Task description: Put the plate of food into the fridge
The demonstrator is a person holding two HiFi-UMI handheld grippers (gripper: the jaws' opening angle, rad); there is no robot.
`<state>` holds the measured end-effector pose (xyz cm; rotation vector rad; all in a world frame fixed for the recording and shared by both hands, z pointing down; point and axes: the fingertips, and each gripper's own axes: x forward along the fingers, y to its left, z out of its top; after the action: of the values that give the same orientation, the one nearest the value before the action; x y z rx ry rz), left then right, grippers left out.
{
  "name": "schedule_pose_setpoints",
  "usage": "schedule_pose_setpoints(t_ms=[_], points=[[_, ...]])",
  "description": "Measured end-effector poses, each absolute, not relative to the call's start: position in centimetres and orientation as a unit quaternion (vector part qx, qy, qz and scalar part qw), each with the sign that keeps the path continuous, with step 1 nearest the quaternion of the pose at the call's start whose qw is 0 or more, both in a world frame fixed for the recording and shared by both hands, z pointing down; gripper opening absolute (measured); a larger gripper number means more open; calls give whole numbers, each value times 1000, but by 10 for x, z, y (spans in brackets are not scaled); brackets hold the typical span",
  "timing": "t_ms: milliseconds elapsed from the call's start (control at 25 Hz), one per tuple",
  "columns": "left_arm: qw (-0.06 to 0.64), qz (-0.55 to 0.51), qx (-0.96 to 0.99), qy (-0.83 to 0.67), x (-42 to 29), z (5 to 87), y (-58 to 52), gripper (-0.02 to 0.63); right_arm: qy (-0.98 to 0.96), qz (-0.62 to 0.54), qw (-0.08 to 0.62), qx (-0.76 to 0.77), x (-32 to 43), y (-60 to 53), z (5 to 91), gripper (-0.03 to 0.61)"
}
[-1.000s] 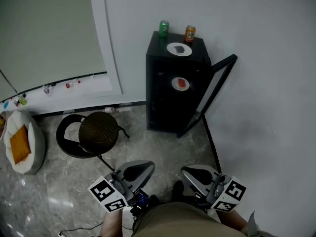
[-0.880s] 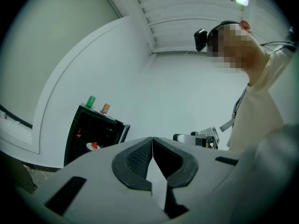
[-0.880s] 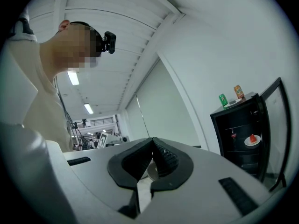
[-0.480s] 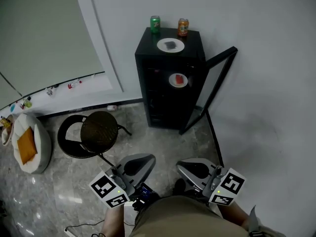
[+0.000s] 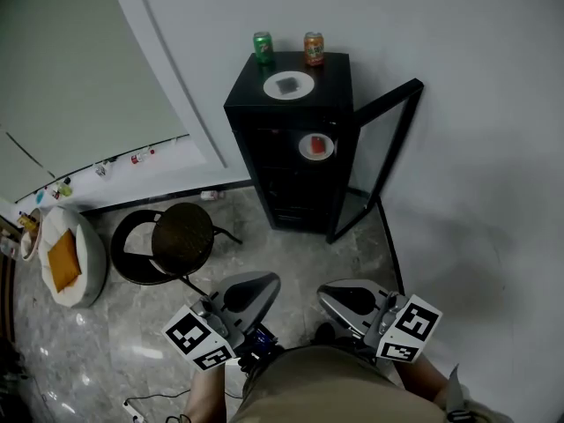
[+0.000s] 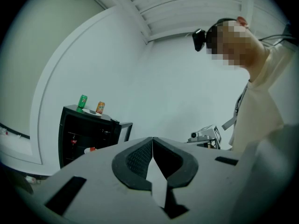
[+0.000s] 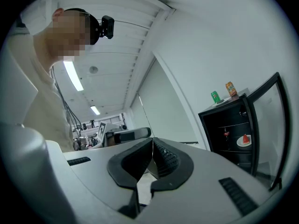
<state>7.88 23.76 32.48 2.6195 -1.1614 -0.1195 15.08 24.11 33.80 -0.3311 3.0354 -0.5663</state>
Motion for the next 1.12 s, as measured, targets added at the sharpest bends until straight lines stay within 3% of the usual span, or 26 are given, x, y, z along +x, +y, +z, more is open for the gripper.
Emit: schedule_pose_setpoints(t_ms=[560,1120], points=[[127,-7,903,-411,119,319,200,11,971,-199,32,-127,206,203,350,20],[121,-18,916,-382,100,335,168,11,968,-209,1,-141,177,188,360,20]])
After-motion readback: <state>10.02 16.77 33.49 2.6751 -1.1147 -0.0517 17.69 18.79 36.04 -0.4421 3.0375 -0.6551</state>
